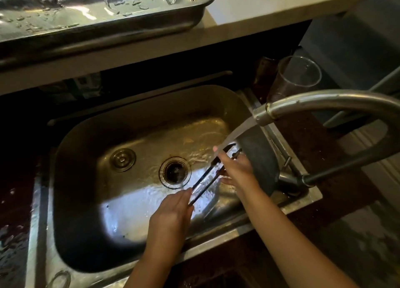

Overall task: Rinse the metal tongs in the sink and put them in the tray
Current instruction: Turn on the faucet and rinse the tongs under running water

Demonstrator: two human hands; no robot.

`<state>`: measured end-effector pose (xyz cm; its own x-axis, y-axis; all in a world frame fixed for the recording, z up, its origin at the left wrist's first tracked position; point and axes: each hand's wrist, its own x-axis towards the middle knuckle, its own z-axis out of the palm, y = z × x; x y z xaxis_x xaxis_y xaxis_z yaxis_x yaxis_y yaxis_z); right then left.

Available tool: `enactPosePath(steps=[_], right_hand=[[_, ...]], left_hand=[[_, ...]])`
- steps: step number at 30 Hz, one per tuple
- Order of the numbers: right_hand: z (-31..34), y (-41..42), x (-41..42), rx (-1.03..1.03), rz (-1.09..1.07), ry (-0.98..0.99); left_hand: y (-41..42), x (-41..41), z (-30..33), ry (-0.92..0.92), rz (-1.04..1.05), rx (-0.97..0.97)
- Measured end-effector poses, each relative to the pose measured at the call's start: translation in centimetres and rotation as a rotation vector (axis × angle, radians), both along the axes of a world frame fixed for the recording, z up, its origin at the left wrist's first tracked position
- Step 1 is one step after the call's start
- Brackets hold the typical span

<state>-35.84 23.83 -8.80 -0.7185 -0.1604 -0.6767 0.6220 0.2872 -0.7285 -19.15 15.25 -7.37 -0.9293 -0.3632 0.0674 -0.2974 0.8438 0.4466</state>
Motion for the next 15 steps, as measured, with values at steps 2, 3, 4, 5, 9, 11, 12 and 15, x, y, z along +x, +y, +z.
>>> enactPosePath(steps=[2,3,4,5,9,11,12,15], right_hand=[[-0.3,-0.1,0.0,-0.029,-0.076,-0.014],[-0.5,-0.2,0.0,-0.051,-0.114,-0.015],[-0.6,-0.2,-0.1,-0.075,-0.147,-0.015],[-0.6,-0.1,-0.1,-0.108,-0.17,-0.027],[0.2,-0.1,-0.5,-0.313,-0.101,-0.1],[0.4,-0.2,-0.8,-0.347,-0.022,-0.048],[0.3,-0.2,-0.8,-0.363,0.004,-0.031],[0.1,-0.1,-0.9,-0.467,0.043,-0.081]], left_hand=[[0.2,-0.2,0.2,0.012,-0.022,-0.039],[0.2,-0.3,0.3,0.009,-0.014,-0.03],[0.2,-0.5,0.4,-0.009,0.008,0.015],[0.2,-0.7,0.6,-0.044,0.053,0.075],[-0.8,-1.3,0.9,-0.247,0.19,0.539],[-1.9,-1.6,1.0,-0.344,0.19,0.895],[-2.5,-1.6,1.0,-0.385,0.184,1.066],[-3.0,-1.5,1.1,-0.415,0.169,1.343]])
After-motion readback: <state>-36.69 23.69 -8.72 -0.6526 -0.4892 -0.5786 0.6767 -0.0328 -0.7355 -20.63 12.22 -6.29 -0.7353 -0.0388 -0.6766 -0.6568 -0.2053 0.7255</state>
